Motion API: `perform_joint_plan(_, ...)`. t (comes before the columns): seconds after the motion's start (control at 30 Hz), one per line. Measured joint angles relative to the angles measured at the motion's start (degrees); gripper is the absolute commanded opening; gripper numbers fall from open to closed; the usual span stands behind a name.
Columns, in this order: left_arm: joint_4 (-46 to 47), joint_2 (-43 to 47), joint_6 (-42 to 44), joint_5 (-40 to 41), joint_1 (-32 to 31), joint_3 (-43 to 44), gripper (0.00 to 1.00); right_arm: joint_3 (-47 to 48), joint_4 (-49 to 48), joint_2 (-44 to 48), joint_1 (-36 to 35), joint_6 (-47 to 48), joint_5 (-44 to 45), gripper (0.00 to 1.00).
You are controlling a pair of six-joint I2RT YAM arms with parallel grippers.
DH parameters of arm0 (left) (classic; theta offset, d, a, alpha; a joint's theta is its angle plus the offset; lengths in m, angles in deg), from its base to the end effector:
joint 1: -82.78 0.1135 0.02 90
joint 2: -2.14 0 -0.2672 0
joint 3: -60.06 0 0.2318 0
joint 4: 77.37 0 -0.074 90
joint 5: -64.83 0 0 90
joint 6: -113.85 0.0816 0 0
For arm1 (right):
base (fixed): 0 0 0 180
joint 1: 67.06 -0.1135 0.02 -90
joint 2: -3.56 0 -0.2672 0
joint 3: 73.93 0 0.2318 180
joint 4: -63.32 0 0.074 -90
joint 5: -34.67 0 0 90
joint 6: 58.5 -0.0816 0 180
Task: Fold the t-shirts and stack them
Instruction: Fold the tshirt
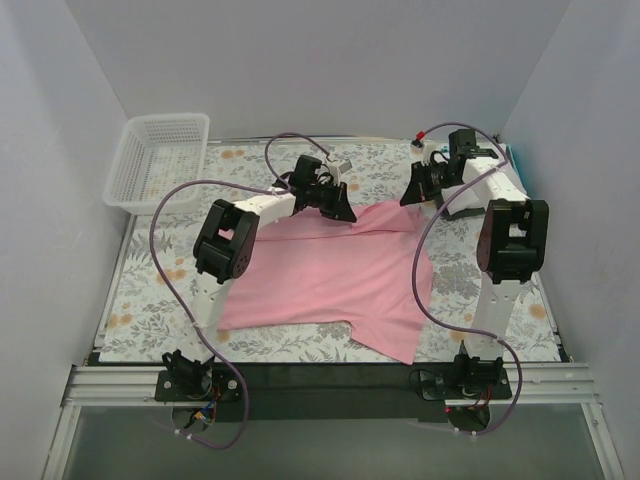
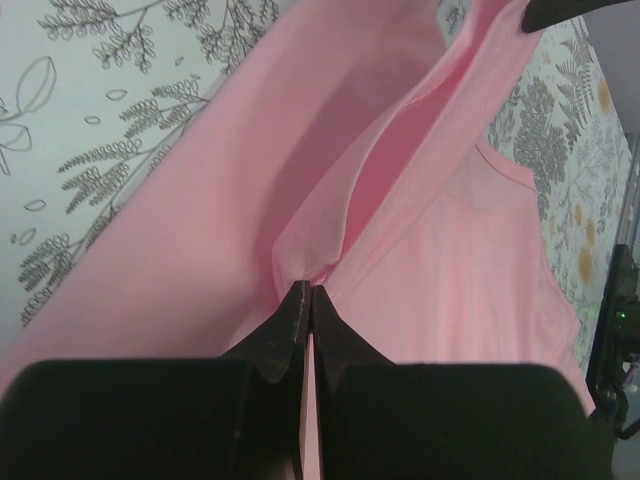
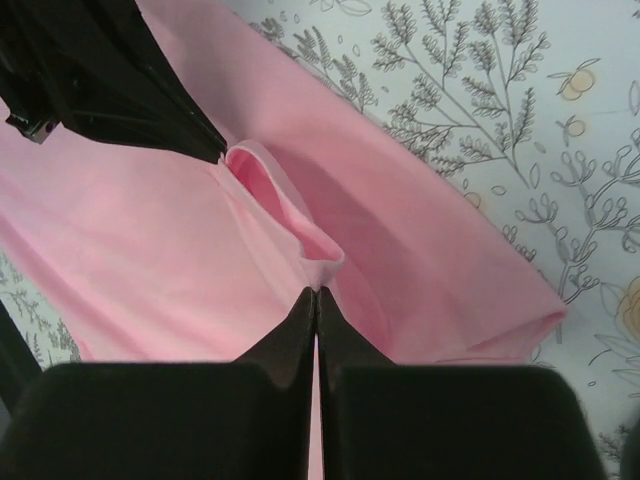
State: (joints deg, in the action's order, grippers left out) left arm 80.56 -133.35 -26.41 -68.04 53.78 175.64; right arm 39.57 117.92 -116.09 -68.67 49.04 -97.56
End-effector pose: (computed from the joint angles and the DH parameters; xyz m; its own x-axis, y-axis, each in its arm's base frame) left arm 0.4348 -0.3045 0.1324 -0.9874 -0.0971 -0.1253 0.0601 0.5024 -0.8625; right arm 0.4466 0.0674 0.2036 -0.7264 -0.2437 -0.6426 -0.5957 0.6896 0.4119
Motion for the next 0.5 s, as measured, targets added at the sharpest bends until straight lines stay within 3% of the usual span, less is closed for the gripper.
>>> perform_joint_plan(0.5, -0.33, 8.48, 1.42, -1.79, -0.90, -6.67, 0.00, -7.93, 2.80, 4.76, 0.52, 4.79, -0.39, 0.01)
